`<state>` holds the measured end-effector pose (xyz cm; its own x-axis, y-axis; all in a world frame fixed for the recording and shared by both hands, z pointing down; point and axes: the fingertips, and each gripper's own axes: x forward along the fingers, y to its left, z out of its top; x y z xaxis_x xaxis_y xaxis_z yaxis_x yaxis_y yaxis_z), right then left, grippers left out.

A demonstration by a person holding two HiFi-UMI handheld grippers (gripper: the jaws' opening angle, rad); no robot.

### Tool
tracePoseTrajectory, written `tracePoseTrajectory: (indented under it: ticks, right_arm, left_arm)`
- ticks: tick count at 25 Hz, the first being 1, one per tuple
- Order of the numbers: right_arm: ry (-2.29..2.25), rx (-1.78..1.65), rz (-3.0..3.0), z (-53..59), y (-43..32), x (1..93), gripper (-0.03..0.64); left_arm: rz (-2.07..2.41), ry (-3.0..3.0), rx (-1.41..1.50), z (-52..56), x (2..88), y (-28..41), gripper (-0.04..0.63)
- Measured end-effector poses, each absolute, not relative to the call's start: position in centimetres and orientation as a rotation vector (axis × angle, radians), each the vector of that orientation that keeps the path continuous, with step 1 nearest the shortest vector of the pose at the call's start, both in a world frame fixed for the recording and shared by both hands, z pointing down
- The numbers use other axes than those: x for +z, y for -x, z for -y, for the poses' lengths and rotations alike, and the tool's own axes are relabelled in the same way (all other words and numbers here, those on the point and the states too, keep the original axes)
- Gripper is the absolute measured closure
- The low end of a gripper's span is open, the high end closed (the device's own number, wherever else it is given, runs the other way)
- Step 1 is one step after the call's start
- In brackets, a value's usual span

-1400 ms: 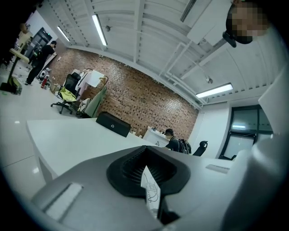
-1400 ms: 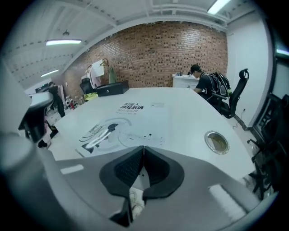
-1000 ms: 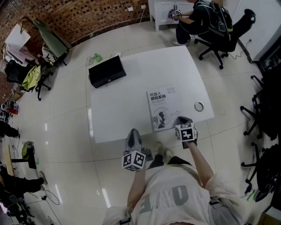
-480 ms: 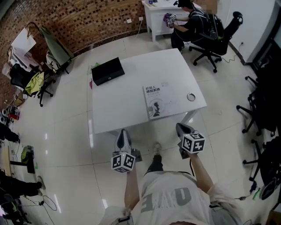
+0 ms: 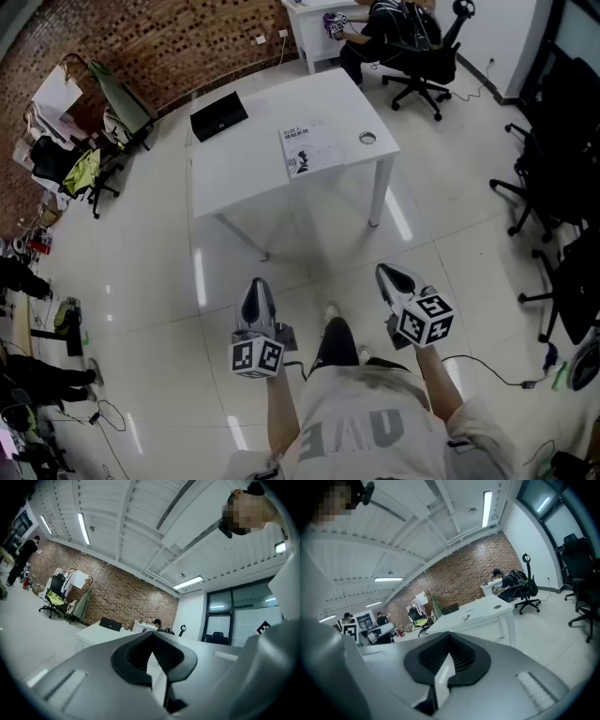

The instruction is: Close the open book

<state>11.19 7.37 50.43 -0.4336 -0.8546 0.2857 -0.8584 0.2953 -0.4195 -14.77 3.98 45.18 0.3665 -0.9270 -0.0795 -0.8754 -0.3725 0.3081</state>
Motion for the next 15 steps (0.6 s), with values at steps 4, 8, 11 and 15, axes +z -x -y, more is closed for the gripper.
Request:
tracePoseTrajectory:
  ticks: [4,8,11,15]
  right_arm:
    - [-1.629,0.825,2.607,-13.6,-9.7,47.7,0.612]
    - [-1.615,0.819,2.617,-17.7,-8.3,47.2,0.612]
    - [-1.616,0.847,2.624,-20.2,-7.7,47.1,0.612]
    - [-1.623,0.838,2.637,-22.8,-4.8,46.9,0.614]
  left_arm:
    - [1.598,-2.463,-0.349,-8.7,42.9,15.0,0.578]
    - [1.554,-2.505,-0.368,-12.3,41.8,14.6,0.578]
    - [1.519,-2.522,-0.364,-15.4,42.1,13.9,0.578]
    - [1.511,-2.541,-0.341,-19.2,42.1,15.7,0.578]
